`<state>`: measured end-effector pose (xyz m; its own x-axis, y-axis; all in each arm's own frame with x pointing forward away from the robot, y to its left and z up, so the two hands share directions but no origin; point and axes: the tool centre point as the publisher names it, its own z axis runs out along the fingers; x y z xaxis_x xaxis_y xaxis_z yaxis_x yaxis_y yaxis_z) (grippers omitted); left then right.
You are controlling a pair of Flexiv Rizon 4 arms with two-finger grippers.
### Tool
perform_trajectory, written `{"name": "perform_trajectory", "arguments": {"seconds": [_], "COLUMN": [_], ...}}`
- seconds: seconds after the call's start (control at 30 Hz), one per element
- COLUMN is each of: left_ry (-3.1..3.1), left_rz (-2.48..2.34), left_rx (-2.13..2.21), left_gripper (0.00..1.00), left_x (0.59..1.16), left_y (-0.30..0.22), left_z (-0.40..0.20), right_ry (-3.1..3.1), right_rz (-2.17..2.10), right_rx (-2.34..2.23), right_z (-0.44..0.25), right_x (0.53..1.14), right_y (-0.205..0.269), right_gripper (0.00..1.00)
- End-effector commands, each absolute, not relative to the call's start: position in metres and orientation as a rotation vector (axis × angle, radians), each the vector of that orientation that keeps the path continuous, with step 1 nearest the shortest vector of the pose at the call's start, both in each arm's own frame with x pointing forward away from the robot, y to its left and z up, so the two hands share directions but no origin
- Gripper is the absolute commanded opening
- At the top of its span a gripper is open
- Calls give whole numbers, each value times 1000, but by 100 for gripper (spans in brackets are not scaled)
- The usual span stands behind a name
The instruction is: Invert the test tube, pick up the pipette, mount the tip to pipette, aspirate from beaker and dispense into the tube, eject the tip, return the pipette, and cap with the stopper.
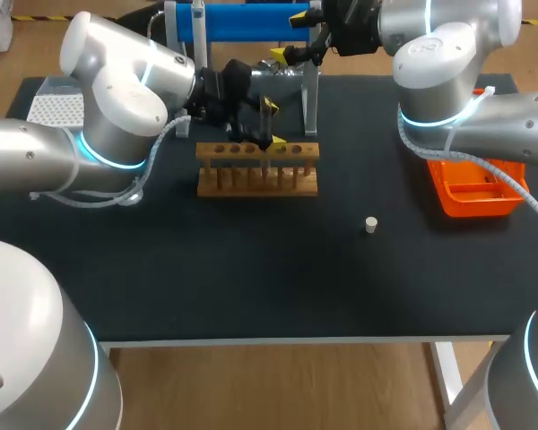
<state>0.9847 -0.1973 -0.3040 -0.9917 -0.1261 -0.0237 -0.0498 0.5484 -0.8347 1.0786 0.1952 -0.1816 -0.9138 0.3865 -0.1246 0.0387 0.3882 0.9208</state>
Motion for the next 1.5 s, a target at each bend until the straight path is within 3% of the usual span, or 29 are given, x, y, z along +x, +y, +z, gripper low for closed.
{"name": "perform_trajectory", "arguments": {"seconds": [0.03,0.8,1.17,1.5], "left_ry": [2692,2692,2692,2692], "left_rz": [-1445,-1445,-1445,-1445], "left_rx": [-155,-155,-155,-155], "left_gripper": [100,100,100,100], "left_x": [984,984,984,984], "left_y": [-198,-198,-198,-198], "left_z": [-304,-304,-304,-304], "right_ry": [2322,2288,2273,2286], "right_rz": [1558,1509,1424,1408], "right_rx": [363,513,610,638], "right_z": [-171,-206,-262,-306], "right_x": [1064,910,855,832], "right_y": [178,20,-7,-2], "right_gripper": [100,100,100,100]}}
